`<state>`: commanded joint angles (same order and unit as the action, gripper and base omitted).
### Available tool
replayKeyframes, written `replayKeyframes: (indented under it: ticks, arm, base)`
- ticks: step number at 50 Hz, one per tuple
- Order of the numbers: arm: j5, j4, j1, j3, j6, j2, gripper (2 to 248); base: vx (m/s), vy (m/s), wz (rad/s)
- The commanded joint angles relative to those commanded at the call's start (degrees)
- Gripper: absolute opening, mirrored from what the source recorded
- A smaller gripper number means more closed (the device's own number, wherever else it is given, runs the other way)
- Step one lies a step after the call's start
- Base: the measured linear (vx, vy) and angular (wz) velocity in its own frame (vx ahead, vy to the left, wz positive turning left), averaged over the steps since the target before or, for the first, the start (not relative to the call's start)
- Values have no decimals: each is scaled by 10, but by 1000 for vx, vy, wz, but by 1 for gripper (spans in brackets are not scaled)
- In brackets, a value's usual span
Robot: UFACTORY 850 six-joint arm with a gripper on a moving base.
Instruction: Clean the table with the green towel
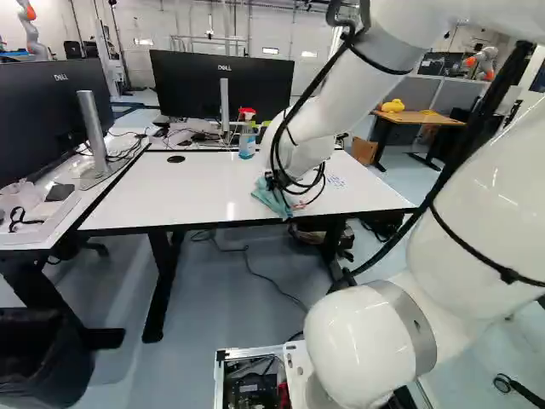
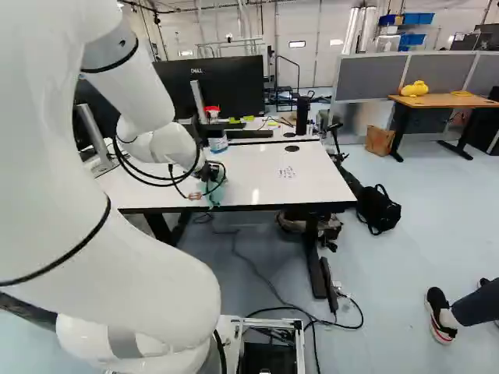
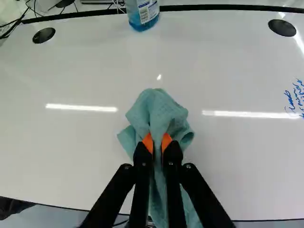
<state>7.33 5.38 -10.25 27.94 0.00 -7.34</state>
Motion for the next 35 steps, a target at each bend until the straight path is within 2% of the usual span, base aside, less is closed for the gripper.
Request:
replayKeyframes:
  ticks: [26,35]
  arm:
    - [0,0,-4,-4,0,-5,40]
    - [0,0,8,-3,0,-14,40]
  base:
    - [0,0,0]
    - [0,0,0]
